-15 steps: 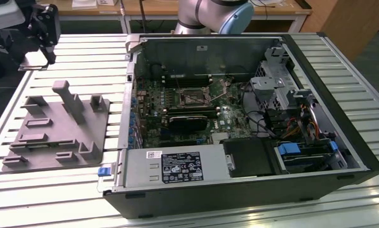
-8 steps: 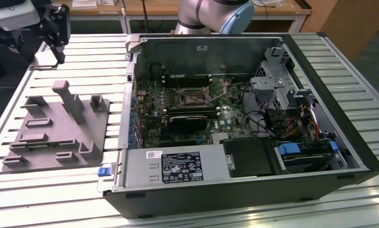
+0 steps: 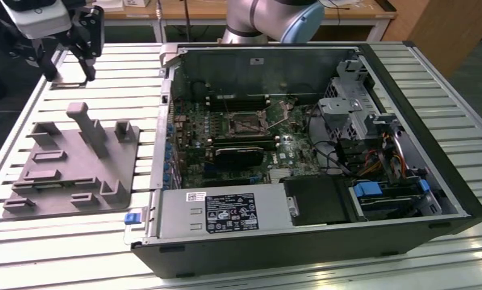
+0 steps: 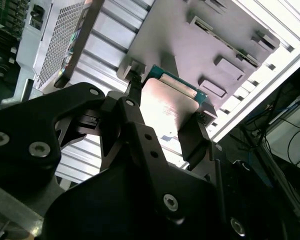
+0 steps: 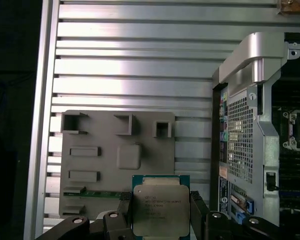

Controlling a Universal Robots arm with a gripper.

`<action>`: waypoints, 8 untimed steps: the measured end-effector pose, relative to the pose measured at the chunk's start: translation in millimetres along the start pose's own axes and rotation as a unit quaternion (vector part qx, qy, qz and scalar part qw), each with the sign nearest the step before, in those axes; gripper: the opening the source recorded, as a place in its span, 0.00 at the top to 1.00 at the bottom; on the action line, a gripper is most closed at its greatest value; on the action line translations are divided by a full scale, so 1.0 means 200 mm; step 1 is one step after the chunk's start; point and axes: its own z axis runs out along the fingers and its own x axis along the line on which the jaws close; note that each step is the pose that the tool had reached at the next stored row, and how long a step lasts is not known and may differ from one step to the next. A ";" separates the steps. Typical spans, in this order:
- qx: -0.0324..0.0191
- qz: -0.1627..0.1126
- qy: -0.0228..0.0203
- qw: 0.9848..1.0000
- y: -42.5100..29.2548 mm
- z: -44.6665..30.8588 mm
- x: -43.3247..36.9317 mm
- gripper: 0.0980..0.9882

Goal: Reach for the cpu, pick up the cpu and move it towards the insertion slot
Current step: 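Pick up the cpu and move it towards the insertion slot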

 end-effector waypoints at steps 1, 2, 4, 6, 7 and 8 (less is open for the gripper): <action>0.000 0.000 0.000 1.000 0.000 0.000 -0.012 0.50; 0.000 0.000 0.001 1.000 0.000 -0.001 -0.023 0.50; 0.000 0.000 0.001 1.000 -0.001 -0.001 -0.046 0.50; 0.000 0.000 0.002 1.000 -0.001 -0.002 -0.070 0.50; 0.000 0.000 0.002 1.000 -0.001 -0.003 -0.083 0.50; 0.000 0.000 0.002 1.000 -0.001 -0.003 -0.094 0.50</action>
